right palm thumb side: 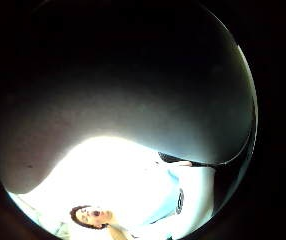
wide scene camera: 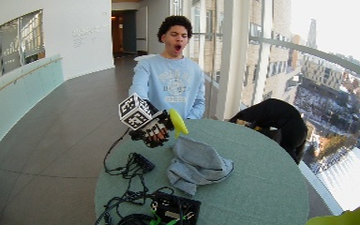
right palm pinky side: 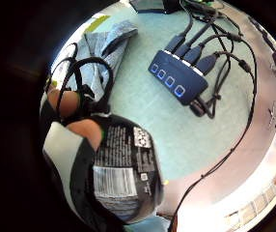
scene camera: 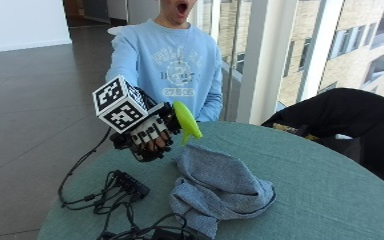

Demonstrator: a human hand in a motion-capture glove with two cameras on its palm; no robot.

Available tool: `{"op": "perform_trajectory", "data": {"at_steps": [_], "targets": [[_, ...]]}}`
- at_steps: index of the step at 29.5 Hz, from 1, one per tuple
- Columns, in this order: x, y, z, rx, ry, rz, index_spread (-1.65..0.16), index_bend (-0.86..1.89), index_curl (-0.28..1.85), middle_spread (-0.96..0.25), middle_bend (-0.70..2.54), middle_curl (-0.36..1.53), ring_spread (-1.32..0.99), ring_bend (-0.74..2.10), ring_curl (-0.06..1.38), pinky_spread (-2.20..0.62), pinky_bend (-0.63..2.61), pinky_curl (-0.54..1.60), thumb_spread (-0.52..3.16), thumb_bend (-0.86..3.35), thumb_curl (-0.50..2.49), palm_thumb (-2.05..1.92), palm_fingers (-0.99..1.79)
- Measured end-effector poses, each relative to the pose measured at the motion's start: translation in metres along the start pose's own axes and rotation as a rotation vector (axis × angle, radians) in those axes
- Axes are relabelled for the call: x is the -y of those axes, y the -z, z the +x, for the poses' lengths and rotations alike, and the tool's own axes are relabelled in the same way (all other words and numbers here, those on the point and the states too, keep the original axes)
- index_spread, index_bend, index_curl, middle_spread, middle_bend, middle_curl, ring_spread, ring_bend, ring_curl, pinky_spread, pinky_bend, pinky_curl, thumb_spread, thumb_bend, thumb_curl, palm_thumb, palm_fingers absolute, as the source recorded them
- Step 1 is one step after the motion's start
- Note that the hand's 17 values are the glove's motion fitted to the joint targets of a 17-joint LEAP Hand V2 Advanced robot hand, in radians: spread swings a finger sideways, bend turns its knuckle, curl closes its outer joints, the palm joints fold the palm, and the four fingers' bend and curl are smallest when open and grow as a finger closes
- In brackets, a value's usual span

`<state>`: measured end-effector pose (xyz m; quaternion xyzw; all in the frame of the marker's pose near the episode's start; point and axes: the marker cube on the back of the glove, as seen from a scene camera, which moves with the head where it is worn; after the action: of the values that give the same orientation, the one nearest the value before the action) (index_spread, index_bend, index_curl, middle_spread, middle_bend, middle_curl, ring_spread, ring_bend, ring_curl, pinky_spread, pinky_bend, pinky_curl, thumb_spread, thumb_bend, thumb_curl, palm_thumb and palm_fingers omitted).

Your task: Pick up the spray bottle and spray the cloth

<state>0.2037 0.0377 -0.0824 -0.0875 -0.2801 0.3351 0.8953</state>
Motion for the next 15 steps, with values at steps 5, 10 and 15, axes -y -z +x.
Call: {"op": "perform_trajectory", "data": {"at_steps": [5, 10, 15], "targets": [[-0.0012, -0.0003, -0.0014, -0.01, -0.001, -0.009, -0.23, 0.15, 0.41, -0.11, 0.34, 0.47, -0.07, 0.45, 0.38, 0.11, 0.24, 0.37, 0.81, -0.03, 0.59, 0.94, 1.17], [-0.0003, -0.0013, -0.0025, -0.02, -0.005, -0.015, -0.23, 0.15, 0.41, -0.11, 0.34, 0.47, -0.07, 0.46, 0.38, 0.11, 0.25, 0.37, 0.8, -0.03, 0.59, 0.94, 1.17], [0.0013, -0.0033, -0.0015, -0.027, -0.008, -0.015, -0.23, 0.15, 0.41, -0.11, 0.34, 0.47, -0.07, 0.46, 0.38, 0.11, 0.25, 0.37, 0.8, -0.03, 0.6, 0.94, 1.17]]}}
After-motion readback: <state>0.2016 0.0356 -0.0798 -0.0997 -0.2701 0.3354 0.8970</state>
